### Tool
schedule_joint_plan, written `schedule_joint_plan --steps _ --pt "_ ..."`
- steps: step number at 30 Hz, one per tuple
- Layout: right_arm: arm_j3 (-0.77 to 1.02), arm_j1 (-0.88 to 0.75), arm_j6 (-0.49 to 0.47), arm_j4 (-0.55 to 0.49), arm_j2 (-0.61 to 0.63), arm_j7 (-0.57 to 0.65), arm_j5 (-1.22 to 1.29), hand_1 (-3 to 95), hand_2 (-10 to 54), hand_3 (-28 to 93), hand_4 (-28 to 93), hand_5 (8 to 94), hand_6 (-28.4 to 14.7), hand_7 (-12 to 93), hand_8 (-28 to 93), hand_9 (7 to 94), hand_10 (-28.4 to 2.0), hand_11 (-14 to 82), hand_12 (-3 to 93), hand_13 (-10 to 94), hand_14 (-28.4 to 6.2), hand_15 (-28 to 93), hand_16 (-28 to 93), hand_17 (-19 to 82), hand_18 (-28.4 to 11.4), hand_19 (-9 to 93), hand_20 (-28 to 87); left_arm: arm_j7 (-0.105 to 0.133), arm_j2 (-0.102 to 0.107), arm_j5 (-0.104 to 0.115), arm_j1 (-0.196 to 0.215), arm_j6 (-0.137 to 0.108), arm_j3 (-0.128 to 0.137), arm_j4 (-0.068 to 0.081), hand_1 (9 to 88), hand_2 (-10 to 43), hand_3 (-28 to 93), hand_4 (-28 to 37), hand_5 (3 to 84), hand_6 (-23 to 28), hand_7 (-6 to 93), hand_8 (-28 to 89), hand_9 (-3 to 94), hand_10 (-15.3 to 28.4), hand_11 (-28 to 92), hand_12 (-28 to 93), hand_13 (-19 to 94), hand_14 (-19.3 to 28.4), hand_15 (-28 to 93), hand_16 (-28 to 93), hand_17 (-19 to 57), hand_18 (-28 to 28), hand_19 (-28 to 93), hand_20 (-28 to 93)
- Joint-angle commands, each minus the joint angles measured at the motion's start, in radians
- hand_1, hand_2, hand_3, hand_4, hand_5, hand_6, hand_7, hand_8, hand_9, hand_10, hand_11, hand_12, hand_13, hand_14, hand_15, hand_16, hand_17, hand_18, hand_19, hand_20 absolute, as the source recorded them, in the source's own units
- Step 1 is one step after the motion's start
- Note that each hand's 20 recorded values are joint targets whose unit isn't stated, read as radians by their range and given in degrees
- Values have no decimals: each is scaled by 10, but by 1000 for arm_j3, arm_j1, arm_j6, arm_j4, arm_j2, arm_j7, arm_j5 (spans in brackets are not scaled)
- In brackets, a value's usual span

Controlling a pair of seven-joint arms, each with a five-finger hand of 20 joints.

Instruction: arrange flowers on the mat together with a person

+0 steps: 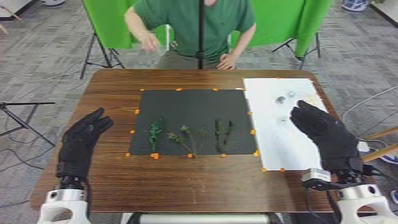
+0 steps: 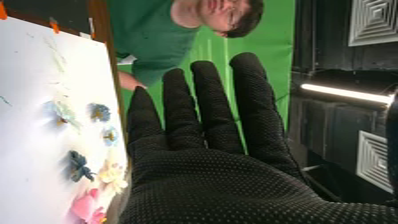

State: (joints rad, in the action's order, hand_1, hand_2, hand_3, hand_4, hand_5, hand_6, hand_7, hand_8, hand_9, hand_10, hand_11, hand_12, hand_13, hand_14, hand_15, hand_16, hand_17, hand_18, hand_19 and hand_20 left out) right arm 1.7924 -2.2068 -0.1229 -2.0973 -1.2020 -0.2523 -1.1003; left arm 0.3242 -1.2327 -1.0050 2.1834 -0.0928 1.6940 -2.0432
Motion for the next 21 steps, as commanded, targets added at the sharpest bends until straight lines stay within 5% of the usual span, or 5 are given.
schedule_joint_plan --steps 1,4,8,17,21 --pt "3 15 -8 -1 23 14 -58 92 -85 727 -184 460 -27 76 -76 424 -149 47 108 304 -121 107 53 163 -137 9 221 -4 -5 1 5 10 -2 10 320 -95 675 -195 458 20 145 -69 456 129 172 131 389 160 129 37 93 106 23 200" --pt "1 32 27 -13 60 43 -104 104 -90 725 -183 464 -26 80 -76 430 -149 51 114 304 -121 108 55 163 -137 10 222 -1 -4 2 7 5 -3 8 320 -95 673 -196 458 20 145 -69 455 128 172 131 388 160 129 37 93 106 23 200" --pt "-86 80 375 -64 163 208 -399 183 -68 707 -186 463 -23 98 -78 470 -153 58 126 355 -114 127 55 206 -140 36 249 3 -2 2 5 0 -4 8 320 -95 672 -195 457 20 144 -68 455 129 171 130 388 160 129 37 93 106 23 200" --pt "-156 216 357 -65 361 582 -992 264 -95 695 -189 487 -20 131 -88 565 -147 87 150 595 -122 186 107 363 -151 278 379 6 8 6 11 -12 -5 4 322 -95 672 -197 458 21 143 -68 456 129 172 131 389 160 129 37 93 106 23 199" --pt "-234 319 251 -35 432 686 -1081 285 -95 684 -199 515 -9 135 -86 586 -142 100 166 732 -109 214 189 396 -165 461 395 6 8 7 17 -16 -2 1 321 -95 673 -196 459 21 143 -68 456 129 173 131 389 160 130 37 93 106 23 199"
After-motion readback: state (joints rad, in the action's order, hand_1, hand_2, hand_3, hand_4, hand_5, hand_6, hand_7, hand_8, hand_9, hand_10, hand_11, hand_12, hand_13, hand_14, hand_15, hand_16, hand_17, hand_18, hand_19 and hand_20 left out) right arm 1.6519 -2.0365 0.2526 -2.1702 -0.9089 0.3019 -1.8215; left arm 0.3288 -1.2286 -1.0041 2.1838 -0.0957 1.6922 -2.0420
